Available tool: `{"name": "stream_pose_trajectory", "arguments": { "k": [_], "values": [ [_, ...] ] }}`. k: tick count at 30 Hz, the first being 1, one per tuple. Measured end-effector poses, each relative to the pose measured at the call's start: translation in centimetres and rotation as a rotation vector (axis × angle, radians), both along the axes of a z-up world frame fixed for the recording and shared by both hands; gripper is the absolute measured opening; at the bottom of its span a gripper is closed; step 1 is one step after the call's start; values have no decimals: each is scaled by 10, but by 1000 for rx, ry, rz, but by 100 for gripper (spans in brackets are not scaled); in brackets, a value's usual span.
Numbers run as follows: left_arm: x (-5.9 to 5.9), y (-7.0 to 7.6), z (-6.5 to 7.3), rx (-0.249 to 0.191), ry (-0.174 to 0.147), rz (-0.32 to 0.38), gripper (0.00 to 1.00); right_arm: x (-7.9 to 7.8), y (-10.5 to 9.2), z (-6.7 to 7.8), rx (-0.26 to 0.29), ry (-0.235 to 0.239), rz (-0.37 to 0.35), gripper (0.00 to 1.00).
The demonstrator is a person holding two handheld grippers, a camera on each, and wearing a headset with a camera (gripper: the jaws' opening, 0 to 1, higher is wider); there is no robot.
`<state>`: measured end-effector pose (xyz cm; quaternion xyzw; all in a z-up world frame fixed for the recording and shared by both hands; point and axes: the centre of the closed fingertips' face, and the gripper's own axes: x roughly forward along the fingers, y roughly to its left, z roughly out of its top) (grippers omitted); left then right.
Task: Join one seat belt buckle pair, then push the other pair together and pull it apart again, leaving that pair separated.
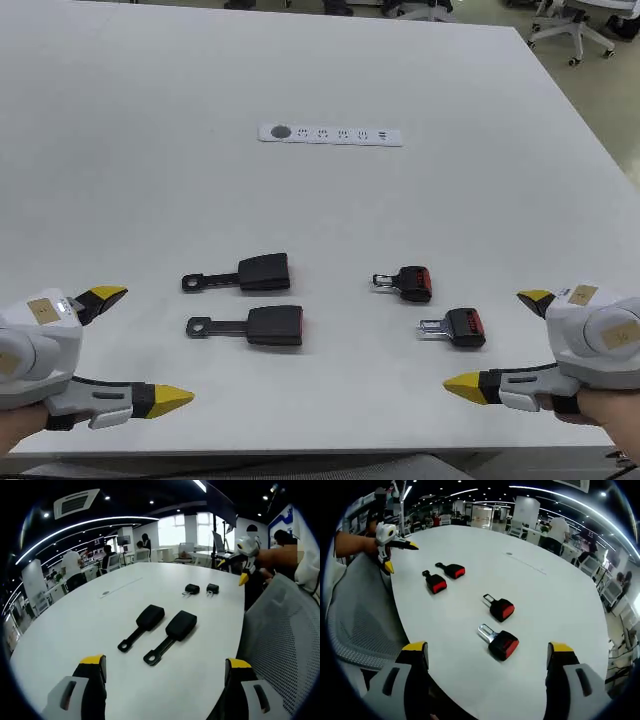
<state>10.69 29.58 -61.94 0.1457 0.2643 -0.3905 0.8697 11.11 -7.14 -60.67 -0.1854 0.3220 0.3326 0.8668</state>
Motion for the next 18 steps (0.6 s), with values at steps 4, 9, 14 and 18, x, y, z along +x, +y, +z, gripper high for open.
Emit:
{"name": "stream_pose_trajectory", "arguments": {
  "k": [4,9,14,18],
  "values": [
    [-1,0,-3,8,7,-8,100,-3,3,-1,-5,3,5,99],
    [-2,0,-4,9,9,-11,100,-4,2,-3,-16,4,11,99],
    [-2,-2,-2,9,6,-11,100,-3,2,-3,-24,2,19,99],
    [-1,-2,0,12,3,-5,100,-4,3,-3,-29,2,29,99]
  ]
}}
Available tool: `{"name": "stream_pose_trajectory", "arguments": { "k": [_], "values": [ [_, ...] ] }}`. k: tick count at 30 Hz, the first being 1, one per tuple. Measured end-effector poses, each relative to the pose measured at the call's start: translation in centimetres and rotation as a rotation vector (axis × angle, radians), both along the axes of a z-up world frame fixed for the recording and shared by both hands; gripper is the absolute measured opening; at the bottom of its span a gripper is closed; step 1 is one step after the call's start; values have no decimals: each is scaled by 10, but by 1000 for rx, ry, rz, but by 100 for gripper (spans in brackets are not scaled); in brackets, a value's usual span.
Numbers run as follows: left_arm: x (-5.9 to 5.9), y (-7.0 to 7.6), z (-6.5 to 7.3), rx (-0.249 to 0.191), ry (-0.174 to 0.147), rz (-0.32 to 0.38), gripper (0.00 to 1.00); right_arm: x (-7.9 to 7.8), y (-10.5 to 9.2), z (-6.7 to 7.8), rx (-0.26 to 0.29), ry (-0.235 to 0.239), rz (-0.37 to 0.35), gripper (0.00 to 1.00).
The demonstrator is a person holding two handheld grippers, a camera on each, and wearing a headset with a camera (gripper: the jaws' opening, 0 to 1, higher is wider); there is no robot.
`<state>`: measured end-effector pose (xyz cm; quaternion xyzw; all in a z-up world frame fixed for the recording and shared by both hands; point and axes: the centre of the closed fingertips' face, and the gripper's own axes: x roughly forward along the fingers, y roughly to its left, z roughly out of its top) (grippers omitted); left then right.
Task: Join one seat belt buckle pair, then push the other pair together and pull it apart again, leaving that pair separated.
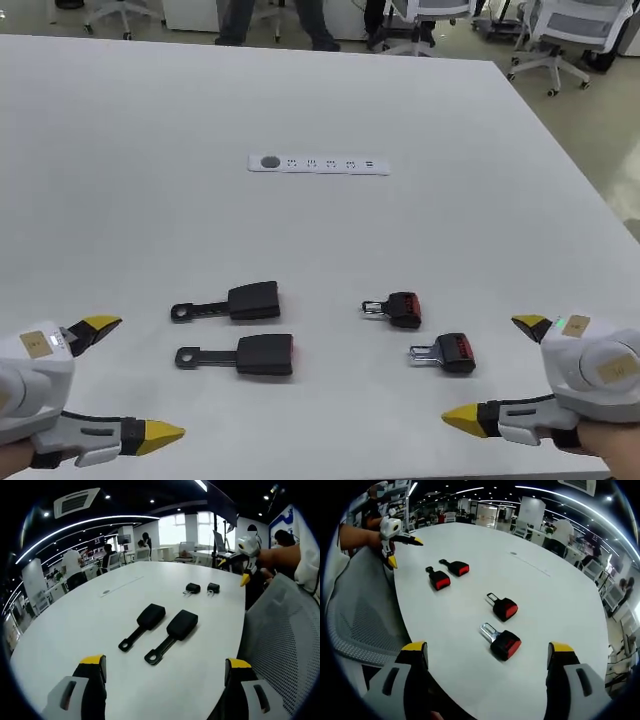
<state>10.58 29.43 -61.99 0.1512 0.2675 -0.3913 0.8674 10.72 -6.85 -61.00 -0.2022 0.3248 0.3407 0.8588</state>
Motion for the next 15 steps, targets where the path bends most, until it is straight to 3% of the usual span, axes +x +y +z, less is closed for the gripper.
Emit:
{"name": "stream_pose_trajectory", "arguments": {
  "k": [15],
  "values": [
    [1,3,2,-5,-2,14,100,5,1,2,2,-7,4,96]
  ]
}}
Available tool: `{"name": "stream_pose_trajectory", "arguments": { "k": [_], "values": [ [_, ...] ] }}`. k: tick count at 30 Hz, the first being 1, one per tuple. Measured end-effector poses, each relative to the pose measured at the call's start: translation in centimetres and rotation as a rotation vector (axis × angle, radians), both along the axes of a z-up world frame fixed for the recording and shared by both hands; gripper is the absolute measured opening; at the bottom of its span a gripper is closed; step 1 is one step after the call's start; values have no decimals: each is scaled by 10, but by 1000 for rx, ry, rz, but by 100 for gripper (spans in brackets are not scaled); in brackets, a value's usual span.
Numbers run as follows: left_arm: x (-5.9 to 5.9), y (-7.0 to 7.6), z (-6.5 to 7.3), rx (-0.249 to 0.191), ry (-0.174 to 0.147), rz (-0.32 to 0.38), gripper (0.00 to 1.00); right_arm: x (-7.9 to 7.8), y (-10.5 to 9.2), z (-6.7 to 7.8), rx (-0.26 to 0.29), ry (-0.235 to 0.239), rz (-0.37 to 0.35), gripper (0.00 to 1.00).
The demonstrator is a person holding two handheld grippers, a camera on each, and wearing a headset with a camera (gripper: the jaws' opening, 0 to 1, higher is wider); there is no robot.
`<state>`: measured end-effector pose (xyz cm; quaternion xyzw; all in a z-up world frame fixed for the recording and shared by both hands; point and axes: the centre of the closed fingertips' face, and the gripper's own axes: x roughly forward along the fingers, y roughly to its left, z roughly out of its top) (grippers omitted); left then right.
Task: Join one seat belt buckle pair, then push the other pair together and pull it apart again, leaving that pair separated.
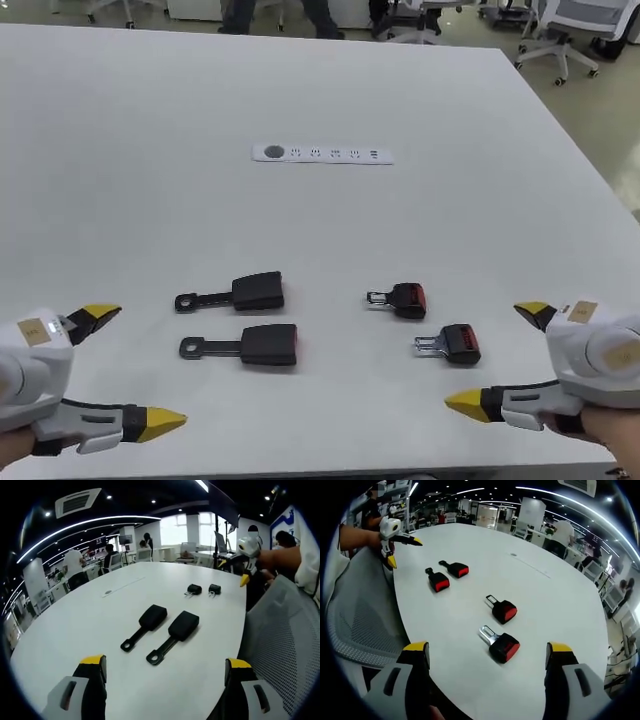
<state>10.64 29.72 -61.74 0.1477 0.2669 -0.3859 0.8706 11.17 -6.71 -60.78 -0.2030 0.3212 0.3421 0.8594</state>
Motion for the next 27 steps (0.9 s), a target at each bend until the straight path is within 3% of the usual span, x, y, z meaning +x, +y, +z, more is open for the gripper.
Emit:
{"name": "stream_pose_trajectory", "arguments": {
  "k": [15,19,21,23,27],
  "values": [
    [4,2,2,0,-11,6,100,-1,-1,1,8,-3,-4,95],
    [3,4,1,28,-20,-4,100,-3,-1,-2,11,13,-5,91],
    [4,6,1,41,-27,-3,100,-3,1,-1,12,6,3,93],
    [6,6,5,12,-23,15,100,-2,0,-1,9,3,4,93],
    [4,8,3,24,-19,14,100,0,0,1,12,-10,2,96]
  ]
}}
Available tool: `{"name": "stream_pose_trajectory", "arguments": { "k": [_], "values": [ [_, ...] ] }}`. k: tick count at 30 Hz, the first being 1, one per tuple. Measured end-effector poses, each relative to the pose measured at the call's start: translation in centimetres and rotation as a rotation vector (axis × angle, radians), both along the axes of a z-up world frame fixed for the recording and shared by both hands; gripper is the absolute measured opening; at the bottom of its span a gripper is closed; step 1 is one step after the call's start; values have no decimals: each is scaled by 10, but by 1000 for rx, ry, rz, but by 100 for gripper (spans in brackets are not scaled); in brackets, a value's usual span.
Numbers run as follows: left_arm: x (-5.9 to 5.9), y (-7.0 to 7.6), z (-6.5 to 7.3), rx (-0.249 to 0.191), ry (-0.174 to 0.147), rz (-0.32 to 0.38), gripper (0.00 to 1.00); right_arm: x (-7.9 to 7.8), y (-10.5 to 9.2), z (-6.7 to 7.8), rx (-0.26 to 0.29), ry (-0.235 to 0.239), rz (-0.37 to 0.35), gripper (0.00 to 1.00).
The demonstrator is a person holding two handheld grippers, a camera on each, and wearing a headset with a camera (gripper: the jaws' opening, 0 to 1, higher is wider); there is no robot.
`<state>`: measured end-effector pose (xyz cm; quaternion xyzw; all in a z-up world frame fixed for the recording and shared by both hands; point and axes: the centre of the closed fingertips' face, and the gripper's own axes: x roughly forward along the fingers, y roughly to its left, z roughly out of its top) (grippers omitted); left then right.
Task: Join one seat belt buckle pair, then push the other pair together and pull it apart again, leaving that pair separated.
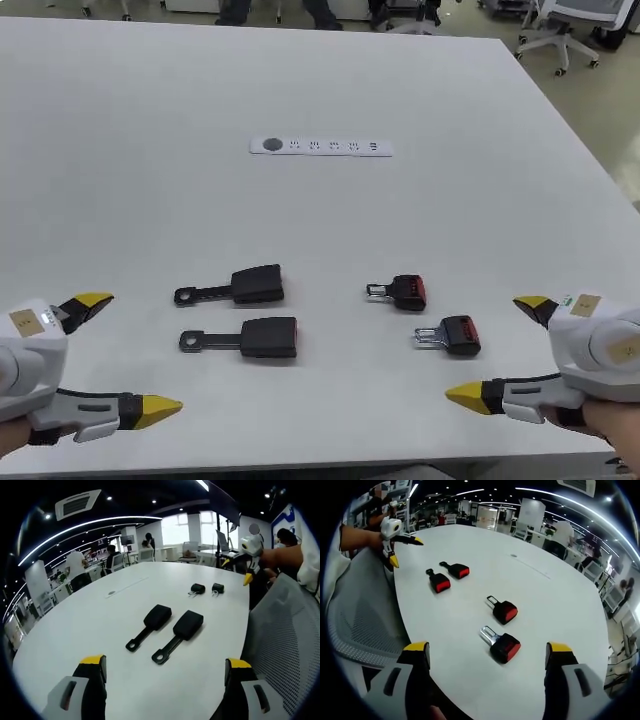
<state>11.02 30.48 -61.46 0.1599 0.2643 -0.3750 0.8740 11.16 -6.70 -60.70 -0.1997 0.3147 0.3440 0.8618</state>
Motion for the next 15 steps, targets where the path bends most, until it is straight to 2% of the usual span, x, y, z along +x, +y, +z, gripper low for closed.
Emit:
{"name": "stream_pose_trajectory", "arguments": {
  "k": [5,9,12,15],
  "values": [
    [-1,-2,1,8,1,-8,100,2,0,2,16,-10,-13,100],
    [0,4,-2,36,2,0,100,0,1,2,9,-6,-2,99],
    [-1,3,0,33,12,2,95,-3,1,1,0,12,12,94],
    [-4,-1,-1,34,20,-9,96,-3,1,2,-4,10,16,92]
  ]
}}
